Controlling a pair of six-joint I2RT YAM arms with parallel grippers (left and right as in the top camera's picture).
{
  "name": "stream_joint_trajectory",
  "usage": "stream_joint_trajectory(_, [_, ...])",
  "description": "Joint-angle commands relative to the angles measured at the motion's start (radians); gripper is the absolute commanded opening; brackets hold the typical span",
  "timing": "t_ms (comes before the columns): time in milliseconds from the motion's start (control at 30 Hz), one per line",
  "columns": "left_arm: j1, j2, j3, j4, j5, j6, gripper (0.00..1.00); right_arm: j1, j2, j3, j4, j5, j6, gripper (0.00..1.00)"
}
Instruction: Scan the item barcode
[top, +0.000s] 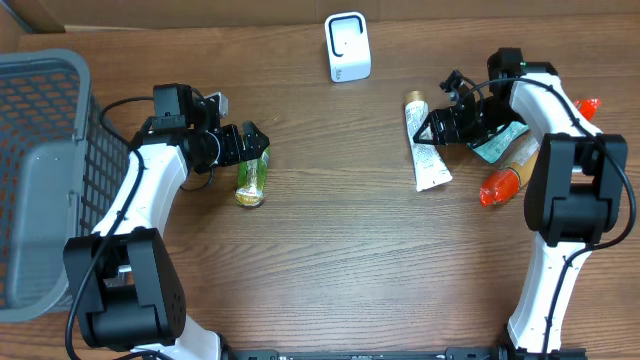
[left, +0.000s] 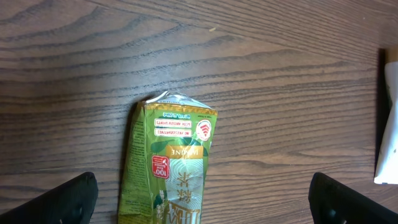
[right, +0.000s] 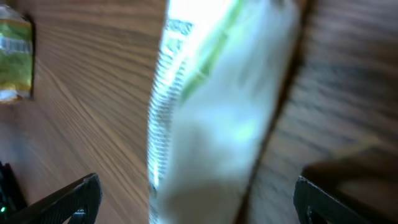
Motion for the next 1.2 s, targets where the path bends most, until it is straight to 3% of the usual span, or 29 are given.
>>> stream_joint_trajectory(0, [0.005,0.001,0.013,0.001,0.000,0.008,0.99,0.019,0.014,-0.065,0.043,0.006,0.023,0.90])
stream_joint_trajectory(200, [0.005,0.001,0.013,0.001,0.000,0.008,1.00,0.019,0.014,-0.094,0.087,0.002,0.090,0.36])
stream_joint_trajectory(433, [0.005,0.001,0.013,0.001,0.000,0.008,1.00,0.019,0.013,-0.090,0.080,-0.136,0.093,0.09])
stream_joint_trajectory(533, [0.005,0.001,0.013,0.001,0.000,0.008,1.00,0.013,0.013,-0.055,0.035,-0.243,0.081,0.04])
stream_joint_trajectory(733, [0.005,0.001,0.013,0.001,0.000,0.008,0.99,0.046,-0.121,0.109,-0.185,-0.430,-0.051,0.04])
stream_joint_trajectory(1167, [0.004,0.001,0.013,0.001,0.000,0.008,0.99,0.112,-0.433,0.138,-0.174,-0.602,-0.041,0.04])
